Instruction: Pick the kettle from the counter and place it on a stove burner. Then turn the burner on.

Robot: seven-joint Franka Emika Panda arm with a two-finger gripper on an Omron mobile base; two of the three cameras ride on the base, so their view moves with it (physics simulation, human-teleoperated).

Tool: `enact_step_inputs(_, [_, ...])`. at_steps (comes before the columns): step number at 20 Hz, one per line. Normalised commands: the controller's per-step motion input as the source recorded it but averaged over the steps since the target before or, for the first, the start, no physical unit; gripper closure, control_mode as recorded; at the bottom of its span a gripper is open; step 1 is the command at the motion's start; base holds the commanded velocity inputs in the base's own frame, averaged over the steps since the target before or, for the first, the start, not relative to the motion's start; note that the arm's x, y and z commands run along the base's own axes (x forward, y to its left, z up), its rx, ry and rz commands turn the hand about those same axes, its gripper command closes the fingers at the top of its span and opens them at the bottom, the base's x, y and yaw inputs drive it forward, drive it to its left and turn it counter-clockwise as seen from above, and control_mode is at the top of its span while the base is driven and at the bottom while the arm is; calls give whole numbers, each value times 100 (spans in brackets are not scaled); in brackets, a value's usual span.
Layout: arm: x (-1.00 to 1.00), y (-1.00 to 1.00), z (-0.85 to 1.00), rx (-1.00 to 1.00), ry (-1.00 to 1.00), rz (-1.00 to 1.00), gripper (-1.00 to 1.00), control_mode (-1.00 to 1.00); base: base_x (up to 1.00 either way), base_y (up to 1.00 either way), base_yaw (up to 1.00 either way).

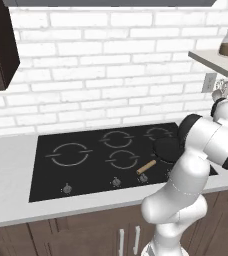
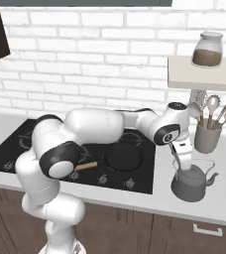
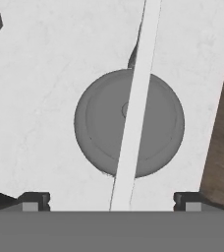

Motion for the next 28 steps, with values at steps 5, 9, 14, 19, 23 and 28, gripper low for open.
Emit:
enact_step_inputs(5, [0,-15,-14,0,0,0,-100,-100,0,0,0])
enact_step_inputs(9, [0,-5,-2,0,0,0,-100,-100,0,0,0])
enact_step_inputs(14, [0,0,0,0,0,0,100,-100,0,0,0])
enact_step_inputs(19, [0,0,0,0,0,0,100,-100,0,0,0])
enact_step_inputs(23, [0,0,0,0,0,0,100,-100,0,0,0])
enact_step_inputs(28, [-38,18,35,-1,0,5,100,-100,0,0,0])
